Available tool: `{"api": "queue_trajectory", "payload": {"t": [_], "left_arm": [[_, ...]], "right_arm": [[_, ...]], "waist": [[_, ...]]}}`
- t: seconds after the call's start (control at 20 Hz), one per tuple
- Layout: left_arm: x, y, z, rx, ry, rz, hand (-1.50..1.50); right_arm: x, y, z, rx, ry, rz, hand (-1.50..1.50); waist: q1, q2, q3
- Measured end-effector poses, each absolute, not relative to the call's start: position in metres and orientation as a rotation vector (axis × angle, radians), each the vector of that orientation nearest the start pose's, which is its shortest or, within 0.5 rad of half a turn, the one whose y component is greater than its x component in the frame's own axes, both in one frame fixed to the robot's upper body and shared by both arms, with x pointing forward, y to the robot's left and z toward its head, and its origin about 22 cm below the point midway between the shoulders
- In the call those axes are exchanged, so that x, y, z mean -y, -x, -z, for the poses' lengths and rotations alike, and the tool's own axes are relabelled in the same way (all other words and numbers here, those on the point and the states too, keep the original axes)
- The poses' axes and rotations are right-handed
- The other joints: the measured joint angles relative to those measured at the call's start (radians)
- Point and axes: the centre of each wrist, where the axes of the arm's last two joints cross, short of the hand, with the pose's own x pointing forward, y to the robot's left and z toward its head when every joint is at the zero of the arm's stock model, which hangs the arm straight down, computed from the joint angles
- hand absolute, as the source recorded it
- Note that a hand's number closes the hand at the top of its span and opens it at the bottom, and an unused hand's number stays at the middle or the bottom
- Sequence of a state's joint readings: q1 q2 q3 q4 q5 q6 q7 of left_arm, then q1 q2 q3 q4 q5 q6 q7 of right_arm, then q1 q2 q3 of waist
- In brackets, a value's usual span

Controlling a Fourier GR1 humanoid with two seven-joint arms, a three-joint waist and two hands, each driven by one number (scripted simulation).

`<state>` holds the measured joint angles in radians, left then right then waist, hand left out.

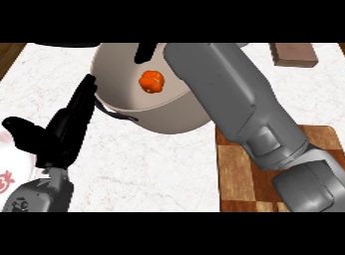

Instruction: Pick the squash from the cutting board and place it in the pot

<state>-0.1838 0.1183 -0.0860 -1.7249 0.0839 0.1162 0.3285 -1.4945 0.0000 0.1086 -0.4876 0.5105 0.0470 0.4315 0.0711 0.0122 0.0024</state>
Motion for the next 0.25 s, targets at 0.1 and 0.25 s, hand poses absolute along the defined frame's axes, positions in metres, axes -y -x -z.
{"api": "queue_trajectory", "payload": {"t": [0.1, 0.25], "left_arm": [[-0.2129, -0.2705, -0.0826, 1.555, 0.022, 0.056, 0.00], [-0.2143, -0.2686, -0.0814, 1.561, 0.020, 0.052, 0.00]], "right_arm": [[0.0020, -0.4360, -0.2479, 1.548, 0.535, -0.908, -1.50], [0.0051, -0.4379, -0.2538, 1.636, 0.527, -0.775, -1.50]], "waist": [[-0.007, -0.001, 0.001], [-0.013, -0.001, 0.001]]}}
